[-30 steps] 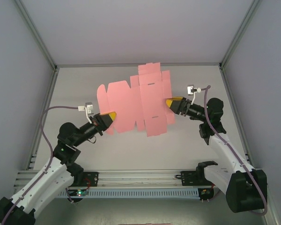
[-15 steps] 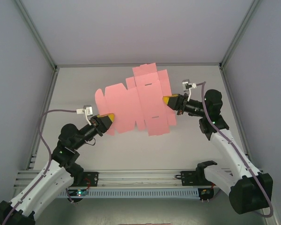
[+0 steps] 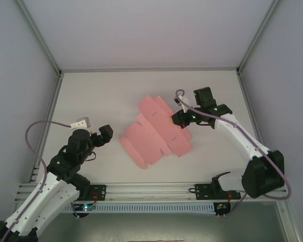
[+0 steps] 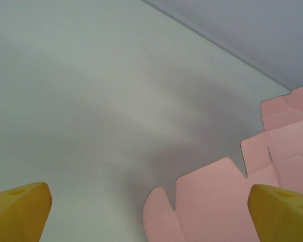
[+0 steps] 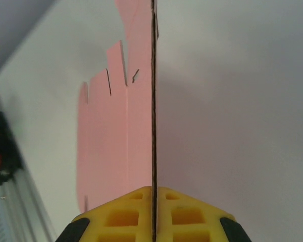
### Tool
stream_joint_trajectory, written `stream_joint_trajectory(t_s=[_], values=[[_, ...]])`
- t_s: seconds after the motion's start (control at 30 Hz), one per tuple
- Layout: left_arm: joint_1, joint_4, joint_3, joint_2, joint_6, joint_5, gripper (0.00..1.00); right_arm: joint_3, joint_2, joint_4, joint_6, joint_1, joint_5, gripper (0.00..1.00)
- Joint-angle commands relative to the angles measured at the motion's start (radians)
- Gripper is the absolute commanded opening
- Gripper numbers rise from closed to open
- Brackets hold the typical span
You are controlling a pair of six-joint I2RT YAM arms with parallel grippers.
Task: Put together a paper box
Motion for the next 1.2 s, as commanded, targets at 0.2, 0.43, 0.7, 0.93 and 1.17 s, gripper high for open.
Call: stream_joint_trajectory(t_s=[0.2,0.43,0.7,0.93,1.17], values=[[0.001,0.006,0.045,0.106,0.056,-0.09,1.0,0.068,0.141,-0.039,-0.558,0.214,0.491,0.0],[0.002,0.073,0.057,0.216,0.062,-0.099,1.0,-0.177,0.053,0.517,-0.703,0.341,0.8,0.0],[0.002,0.152,0.086,0.298,0.073,-0.064,1.0,-0.334,-0.076,0.68,-0.782,0.411,0.837,0.0],[0.003,0.276,0.161,0.431,0.188,0.173,1.0,-0.388,-0.194,0.658,-0.765,0.415,0.716,0.0],[0.003,0.276,0.277,0.518,0.199,0.194,1.0,-0.365,-0.176,0.598,-0.76,0.41,0.682,0.0]])
